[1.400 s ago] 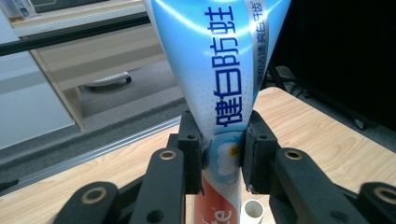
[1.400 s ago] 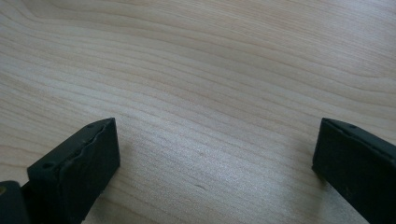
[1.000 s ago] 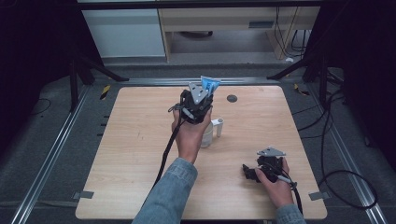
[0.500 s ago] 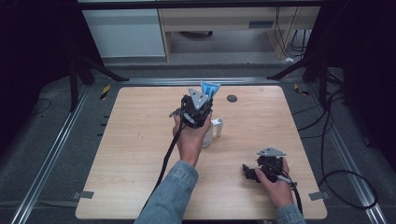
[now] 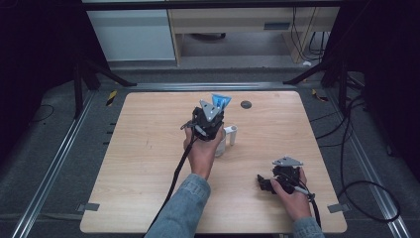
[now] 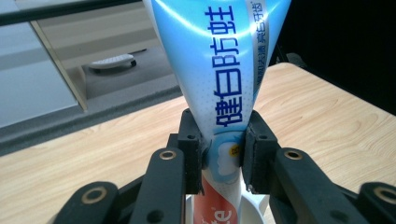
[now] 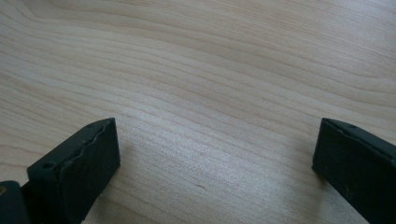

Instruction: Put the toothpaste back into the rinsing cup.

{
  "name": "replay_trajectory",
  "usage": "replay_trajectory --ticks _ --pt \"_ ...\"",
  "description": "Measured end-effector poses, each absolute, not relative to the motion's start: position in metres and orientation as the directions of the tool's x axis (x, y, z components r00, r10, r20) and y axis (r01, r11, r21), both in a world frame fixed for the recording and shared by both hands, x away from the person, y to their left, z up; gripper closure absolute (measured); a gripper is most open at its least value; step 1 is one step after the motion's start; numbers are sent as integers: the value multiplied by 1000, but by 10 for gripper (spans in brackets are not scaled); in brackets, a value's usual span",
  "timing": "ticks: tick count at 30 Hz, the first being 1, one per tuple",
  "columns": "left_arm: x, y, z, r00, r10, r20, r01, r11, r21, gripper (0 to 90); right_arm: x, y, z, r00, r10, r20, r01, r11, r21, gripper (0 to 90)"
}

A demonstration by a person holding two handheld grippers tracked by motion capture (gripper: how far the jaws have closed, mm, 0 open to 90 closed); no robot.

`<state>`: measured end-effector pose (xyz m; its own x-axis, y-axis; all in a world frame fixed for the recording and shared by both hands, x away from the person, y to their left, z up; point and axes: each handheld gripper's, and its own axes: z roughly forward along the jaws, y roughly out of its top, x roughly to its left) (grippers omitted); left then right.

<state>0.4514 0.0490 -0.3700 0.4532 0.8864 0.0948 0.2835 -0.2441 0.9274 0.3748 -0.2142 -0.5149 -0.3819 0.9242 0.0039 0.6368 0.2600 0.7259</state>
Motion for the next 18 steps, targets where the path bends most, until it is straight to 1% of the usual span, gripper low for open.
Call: replay_trajectory --ticks 6,18 --pt "454 48 -381 453 886 96 303 -255 918 721 375 -214 -515 -382 924 4 636 260 727 8" --pt "454 50 -388 452 887 97 315 -261 912 720 375 -214 -515 -383 924 -2 633 264 728 8"
